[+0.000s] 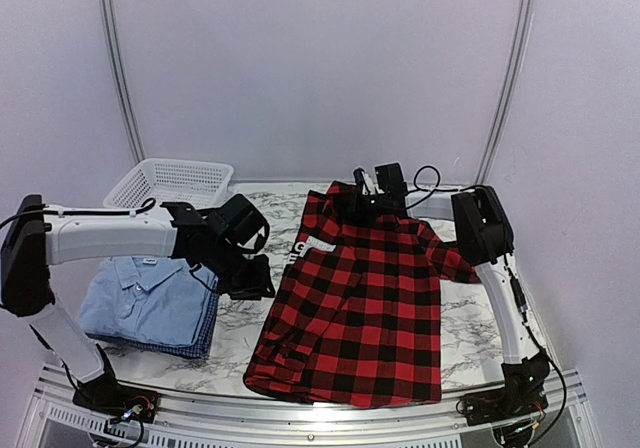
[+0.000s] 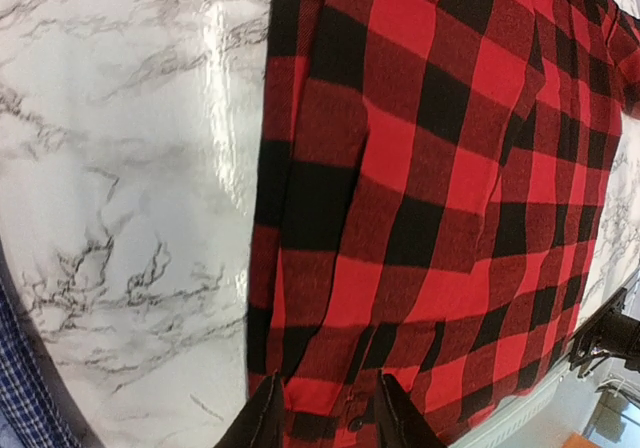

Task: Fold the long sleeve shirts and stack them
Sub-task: Adjust the 1/3-folded shirt at the center of the board.

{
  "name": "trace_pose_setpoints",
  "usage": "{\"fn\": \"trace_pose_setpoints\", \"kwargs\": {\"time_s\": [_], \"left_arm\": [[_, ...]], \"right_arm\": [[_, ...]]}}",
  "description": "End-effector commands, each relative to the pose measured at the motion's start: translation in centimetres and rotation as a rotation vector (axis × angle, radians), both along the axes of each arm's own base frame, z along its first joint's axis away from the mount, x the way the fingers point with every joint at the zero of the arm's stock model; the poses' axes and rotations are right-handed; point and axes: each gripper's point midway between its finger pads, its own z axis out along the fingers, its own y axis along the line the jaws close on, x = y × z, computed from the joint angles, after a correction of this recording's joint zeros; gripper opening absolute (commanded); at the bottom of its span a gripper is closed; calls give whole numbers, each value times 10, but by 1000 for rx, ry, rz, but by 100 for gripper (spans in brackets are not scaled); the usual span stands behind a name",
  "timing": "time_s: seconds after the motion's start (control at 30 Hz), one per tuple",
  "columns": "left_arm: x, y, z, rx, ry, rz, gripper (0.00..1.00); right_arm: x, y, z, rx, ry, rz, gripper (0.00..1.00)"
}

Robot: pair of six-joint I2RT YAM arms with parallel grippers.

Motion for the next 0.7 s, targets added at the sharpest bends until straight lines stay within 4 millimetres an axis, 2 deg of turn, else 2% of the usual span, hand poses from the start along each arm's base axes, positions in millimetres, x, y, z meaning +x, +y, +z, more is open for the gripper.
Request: {"fn": "trace_pose_setpoints", "kwargs": {"time_s": [0.0, 0.13, 0.27, 0.5, 0.67], "left_arm": [[18, -12, -10, 44, -23, -83, 32], [28, -27, -26, 34, -6, -116, 31], [32, -35, -40, 30, 15, -131, 29], [32, -37, -52, 29, 32, -132, 28], [30, -38, -55, 21, 44, -128, 28]], "right_arm": [[-4, 27, 26, 138, -20, 86, 0], [2, 33, 28, 200, -17, 84, 0], [18, 37, 31, 241, -37, 61, 0], [59, 18, 22, 322, -60, -84, 0], [70, 10, 14, 344, -53, -125, 0]]}}
